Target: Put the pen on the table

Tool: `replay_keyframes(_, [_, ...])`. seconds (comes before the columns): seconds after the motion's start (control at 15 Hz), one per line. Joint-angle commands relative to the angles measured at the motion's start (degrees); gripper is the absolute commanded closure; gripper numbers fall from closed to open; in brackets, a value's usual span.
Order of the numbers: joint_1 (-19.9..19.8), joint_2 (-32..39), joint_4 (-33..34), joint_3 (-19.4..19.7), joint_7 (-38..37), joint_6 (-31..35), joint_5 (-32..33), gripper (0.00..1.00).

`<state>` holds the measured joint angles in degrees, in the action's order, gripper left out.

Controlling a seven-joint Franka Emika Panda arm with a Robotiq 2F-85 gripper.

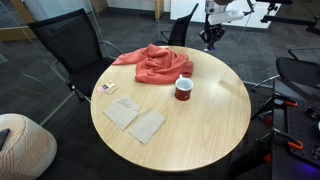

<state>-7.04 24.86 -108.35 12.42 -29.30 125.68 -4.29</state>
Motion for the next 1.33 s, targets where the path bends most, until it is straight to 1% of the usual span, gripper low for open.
replay_keyframes(0.0, [-0.27,4.54,1.89,0.62,2.68,4.94,2.33,0.97])
replay_keyframes(0.27, [-1.09,9.03,2.66,0.68,4.57,11.42,1.64,0.97])
replay_keyframes(0.4, [-1.70,10.92,3.45,0.33,5.58,13.42,0.76,0.97])
replay_keyframes(0.67, [-2.90,14.99,6.41,-0.43,6.17,13.74,-1.26,0.97])
replay_keyframes(1.07, [-3.23,18.68,9.89,-0.34,6.70,13.22,-2.46,0.97])
replay_keyframes(1.13, [-3.20,18.81,10.16,-0.27,6.75,13.03,-2.55,0.61])
replay_keyframes(1.2, [-3.15,18.99,10.46,-0.17,6.71,13.13,-2.54,0.59])
replay_keyframes(1.27, [-3.19,18.79,10.46,-0.19,6.85,13.21,-2.58,0.53])
